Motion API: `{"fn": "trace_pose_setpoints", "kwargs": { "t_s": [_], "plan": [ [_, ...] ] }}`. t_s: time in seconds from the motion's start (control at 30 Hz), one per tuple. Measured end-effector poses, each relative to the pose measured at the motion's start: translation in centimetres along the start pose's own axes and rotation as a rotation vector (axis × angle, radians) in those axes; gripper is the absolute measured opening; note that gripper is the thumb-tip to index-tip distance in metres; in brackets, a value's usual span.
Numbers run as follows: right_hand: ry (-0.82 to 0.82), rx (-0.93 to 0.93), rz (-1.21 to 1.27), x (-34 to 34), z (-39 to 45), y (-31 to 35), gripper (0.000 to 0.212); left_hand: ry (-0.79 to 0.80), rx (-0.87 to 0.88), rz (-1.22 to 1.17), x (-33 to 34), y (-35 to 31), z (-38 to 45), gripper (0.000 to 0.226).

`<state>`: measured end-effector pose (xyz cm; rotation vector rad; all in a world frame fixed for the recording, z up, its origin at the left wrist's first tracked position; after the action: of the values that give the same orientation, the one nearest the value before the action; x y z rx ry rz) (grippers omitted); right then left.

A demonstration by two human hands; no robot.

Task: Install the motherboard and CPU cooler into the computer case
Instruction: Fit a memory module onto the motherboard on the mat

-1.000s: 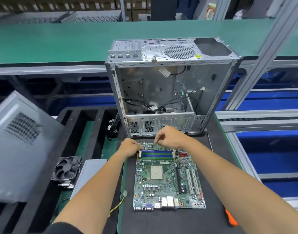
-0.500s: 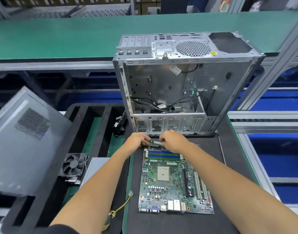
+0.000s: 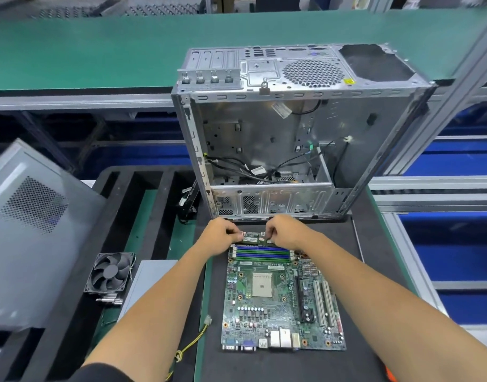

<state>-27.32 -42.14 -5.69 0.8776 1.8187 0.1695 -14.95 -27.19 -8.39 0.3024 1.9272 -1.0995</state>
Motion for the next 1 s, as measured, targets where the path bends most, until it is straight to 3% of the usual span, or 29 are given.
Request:
{"fn": "trace_pose_setpoints", "kwargs": {
  "t_s": [0.37,0.87,1.0],
  "plan": [
    [-0.007,0.004,-0.061,-0.1,-0.7,-0.9,0.01,0.067,0.001,0.018,0.1,0.1,0.0,0.006],
    [-0.001,0.032,-0.07,0.7,-1.8,-0.2,0.016,0.072,0.018,0.038,-0.8,-0.2,-0.3,0.011],
    [0.025,0.05,-0.076,1.1,-2.1,-0.1,0.019,0.139,0.009,0.105,-0.7,-0.2,-0.4,0.007]
  ]
}}
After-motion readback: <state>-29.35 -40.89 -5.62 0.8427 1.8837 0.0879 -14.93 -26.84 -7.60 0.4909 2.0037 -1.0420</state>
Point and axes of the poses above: each hand's wrist, its own z-axis towards the middle knuckle, its own x-axis out of the palm, y = z × x, the point moved 2 cm from there along z, towards the middle knuckle, and after that the axes turned 8 degrees about z, right-handed, at the moved point
